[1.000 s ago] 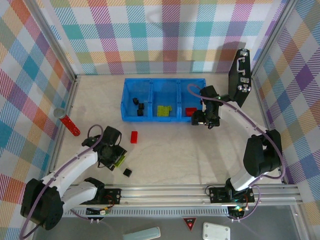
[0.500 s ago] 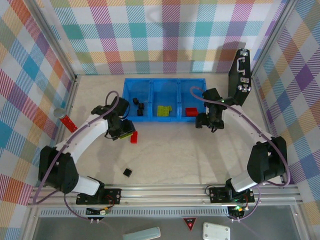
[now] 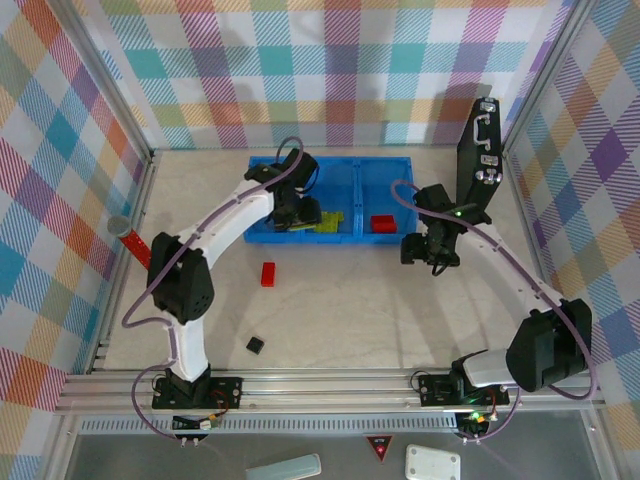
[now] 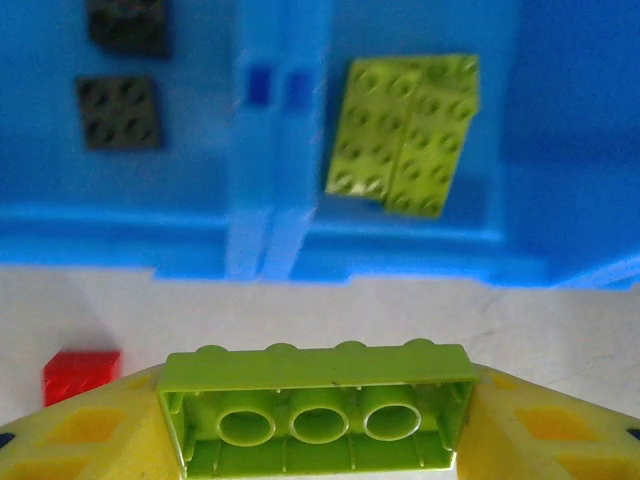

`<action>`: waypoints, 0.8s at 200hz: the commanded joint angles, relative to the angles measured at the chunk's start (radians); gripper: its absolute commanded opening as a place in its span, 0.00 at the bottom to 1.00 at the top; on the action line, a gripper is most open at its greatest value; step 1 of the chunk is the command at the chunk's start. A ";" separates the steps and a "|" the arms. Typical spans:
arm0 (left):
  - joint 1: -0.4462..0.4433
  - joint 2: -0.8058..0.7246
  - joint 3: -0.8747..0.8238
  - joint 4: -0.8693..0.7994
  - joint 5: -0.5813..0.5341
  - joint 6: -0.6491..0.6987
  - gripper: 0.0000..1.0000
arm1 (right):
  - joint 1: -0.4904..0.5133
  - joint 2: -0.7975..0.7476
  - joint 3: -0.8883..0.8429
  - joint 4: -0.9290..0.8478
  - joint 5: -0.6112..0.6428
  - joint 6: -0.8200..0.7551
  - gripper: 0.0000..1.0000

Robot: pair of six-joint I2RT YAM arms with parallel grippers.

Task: Sort the legos into containers by color
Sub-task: Place the lego in the container.

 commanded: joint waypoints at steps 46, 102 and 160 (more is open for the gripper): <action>-0.015 0.214 0.290 -0.007 -0.030 0.139 0.55 | 0.004 -0.097 -0.012 -0.092 0.052 0.027 0.78; -0.004 0.364 0.452 0.024 -0.071 0.186 0.54 | 0.004 -0.143 -0.012 -0.131 0.065 0.031 0.78; 0.016 0.451 0.476 0.171 -0.079 0.224 0.55 | 0.004 -0.187 -0.006 -0.165 0.073 0.042 0.78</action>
